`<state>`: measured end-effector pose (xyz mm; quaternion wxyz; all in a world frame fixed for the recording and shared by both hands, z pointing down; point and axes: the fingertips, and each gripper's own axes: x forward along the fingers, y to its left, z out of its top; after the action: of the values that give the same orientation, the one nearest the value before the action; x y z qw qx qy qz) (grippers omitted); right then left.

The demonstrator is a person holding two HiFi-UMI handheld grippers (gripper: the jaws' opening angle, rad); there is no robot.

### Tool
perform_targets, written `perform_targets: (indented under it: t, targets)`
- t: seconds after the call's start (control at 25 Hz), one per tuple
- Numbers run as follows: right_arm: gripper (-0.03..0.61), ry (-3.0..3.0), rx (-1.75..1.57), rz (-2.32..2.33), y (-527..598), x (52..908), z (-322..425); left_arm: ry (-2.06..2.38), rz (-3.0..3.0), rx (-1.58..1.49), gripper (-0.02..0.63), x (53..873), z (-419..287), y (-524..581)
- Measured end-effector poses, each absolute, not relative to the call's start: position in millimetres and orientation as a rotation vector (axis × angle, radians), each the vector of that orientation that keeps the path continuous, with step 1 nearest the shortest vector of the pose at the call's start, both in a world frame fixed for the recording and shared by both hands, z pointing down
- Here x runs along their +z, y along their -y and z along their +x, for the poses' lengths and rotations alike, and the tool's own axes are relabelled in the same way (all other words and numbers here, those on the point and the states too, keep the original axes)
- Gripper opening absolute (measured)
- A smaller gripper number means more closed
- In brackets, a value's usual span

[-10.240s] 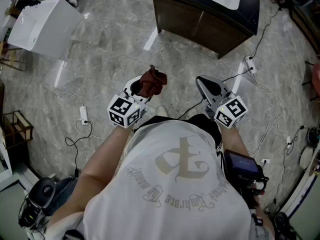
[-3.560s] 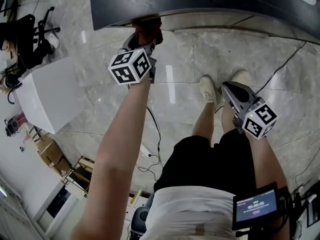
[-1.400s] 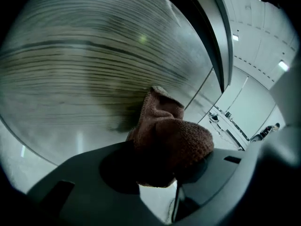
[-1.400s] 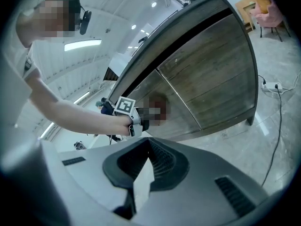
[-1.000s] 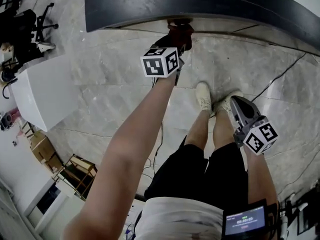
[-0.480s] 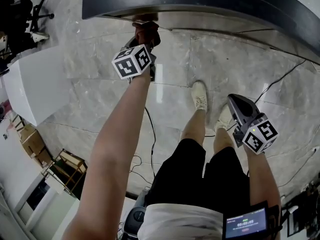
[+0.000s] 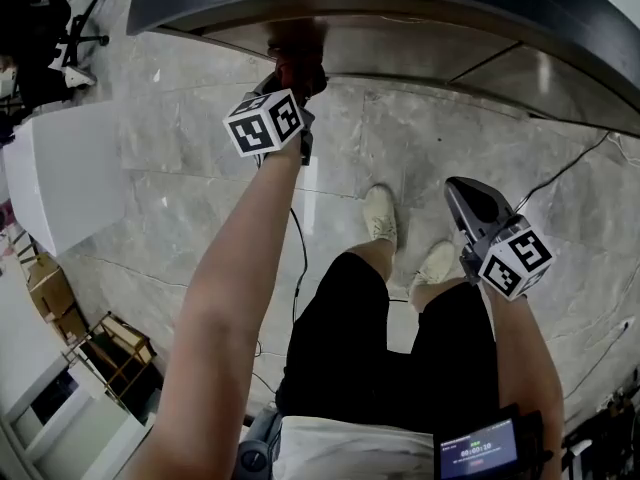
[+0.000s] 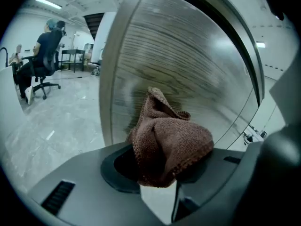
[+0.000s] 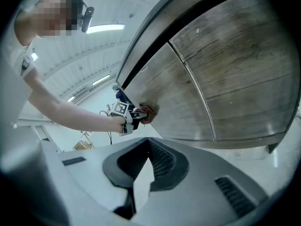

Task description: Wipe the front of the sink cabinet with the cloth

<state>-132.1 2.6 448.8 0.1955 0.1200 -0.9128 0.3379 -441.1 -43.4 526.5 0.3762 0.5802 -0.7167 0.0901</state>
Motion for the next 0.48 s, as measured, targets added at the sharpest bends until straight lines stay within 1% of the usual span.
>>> perform_targets:
  t: [0.2,0.4,0.48]
  targets:
    - [0.012,2.631,0.92,0.27,1.2,435.9,-152.9,1.79,1.569,0.215,0.147,507.3,-400.6,65.7]
    - [0.012,2.681,0.923,0.19,-1.0,512.1,-145.9,1.755,1.685,0.285,0.144,547.1,-335.8,89.5]
    - [0.012,2.7,0.918,0.165,-0.8,529.1,-147.9,1.717,1.746,0.277,0.143,548.8,-312.6,99.9]
